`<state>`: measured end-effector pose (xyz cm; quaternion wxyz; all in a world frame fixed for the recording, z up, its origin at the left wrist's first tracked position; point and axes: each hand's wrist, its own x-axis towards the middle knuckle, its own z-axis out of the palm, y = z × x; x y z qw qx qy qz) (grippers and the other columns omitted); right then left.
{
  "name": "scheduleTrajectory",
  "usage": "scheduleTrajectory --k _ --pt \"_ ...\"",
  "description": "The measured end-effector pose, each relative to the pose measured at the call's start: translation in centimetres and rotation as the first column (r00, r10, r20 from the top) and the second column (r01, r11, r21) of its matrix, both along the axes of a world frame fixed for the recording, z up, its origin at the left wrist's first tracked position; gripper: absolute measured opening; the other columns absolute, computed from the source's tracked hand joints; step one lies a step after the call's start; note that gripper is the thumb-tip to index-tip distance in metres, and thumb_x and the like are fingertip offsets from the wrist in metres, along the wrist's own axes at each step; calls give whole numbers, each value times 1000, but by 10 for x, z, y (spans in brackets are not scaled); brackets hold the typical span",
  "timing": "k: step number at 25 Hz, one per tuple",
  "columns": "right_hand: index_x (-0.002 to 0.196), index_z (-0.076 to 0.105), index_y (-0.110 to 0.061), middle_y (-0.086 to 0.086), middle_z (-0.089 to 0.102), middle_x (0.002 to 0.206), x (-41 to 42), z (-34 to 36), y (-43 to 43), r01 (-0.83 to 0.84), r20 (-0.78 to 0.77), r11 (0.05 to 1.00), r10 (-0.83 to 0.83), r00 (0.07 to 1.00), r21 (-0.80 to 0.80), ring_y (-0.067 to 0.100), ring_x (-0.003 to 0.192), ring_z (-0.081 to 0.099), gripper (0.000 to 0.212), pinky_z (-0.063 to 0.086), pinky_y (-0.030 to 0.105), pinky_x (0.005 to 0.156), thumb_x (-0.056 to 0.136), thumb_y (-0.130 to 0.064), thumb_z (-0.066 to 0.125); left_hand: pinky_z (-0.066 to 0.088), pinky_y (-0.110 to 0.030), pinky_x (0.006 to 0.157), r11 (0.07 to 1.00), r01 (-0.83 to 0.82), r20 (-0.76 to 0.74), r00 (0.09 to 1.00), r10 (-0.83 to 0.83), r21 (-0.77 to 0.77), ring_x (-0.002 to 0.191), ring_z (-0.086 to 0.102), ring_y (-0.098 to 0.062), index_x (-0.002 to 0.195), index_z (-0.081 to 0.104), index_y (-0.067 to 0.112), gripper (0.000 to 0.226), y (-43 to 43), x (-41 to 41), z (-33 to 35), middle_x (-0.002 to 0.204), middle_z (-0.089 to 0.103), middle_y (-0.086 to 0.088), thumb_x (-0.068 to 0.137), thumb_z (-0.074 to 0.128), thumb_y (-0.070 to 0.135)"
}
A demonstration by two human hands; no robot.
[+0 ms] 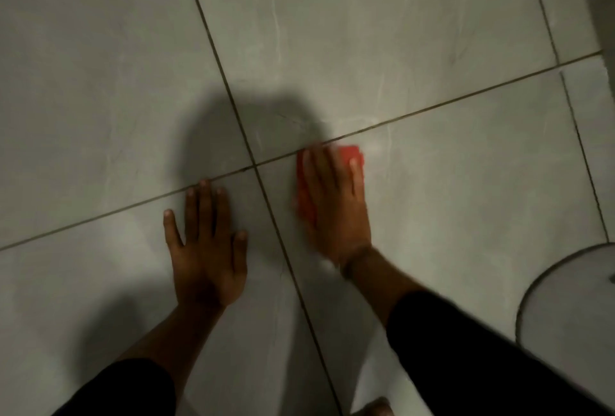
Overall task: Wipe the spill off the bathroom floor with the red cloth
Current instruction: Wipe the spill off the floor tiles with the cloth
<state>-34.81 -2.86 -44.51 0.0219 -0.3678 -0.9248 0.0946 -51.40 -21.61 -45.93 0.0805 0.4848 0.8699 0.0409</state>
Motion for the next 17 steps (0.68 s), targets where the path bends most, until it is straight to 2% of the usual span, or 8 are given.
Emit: scheduleTrajectory --k 2,4,6,8,10,13,15,17 --pt "172 25 -18 5 16 182 62 9 -68 -81 48 992 86 995 -96 35 164 28 77 22 62 133 106 -47 53 10 -66 132 1000 -2 -5 1000 2 -3 169 8 -34 172 13 10 76 1 0 1 182 9 -15 107 29 45" --pt "173 16 -18 2 -4 183 124 22 -69 -42 154 995 55 987 -88 36 164 26 75 26 64 129 110 -55 34 10 -65 132 1000 -3 9 1000 3 0 169 8 -33 172 13 11 76 2 0 3 182 8 -14 107 29 45" --pt "171 22 -10 10 4 183 132 23 -9 190 173 977 -172 970 -93 39 165 25 76 20 66 131 111 -57 25 10 -64 133 1000 -15 4 1000 15 4 169 9 -33 172 14 12 75 4 1 4 182 10 -13 107 29 45" --pt "170 28 -8 16 23 180 77 24 68 350 104 935 -343 933 -59 40 166 22 76 15 66 133 108 -53 34 9 -63 133 1000 -19 3 1000 19 -1 169 10 -33 173 14 14 75 3 1 3 182 11 -13 107 27 46" --pt "168 34 -9 18 31 177 -13 26 111 230 11 973 -229 973 -27 41 166 24 74 13 64 134 106 -47 46 8 -63 133 1000 -6 -2 1000 6 1 169 10 -33 173 13 14 75 5 1 4 182 11 -12 107 26 47" --pt "166 42 -12 13 39 174 -119 20 44 -119 -14 992 119 993 -50 39 165 30 74 20 61 133 99 -40 59 10 -64 133 999 -33 -14 999 33 -16 168 15 -34 172 19 12 74 4 0 3 181 17 -15 107 26 47" --pt "165 44 -16 9 42 173 -135 18 -1 -289 0 954 290 957 -86 34 164 35 72 20 57 133 99 -42 55 13 -66 132 1000 -27 2 1000 27 -10 167 19 -35 169 28 9 73 3 2 4 179 22 -17 106 26 47" --pt "162 49 -16 10 51 167 -131 22 30 -385 -83 922 383 920 -22 37 158 43 63 22 57 133 102 -37 52 11 -64 132 1000 -15 -11 1000 15 -4 168 18 -34 171 21 11 74 5 2 5 180 19 -16 107 26 47"
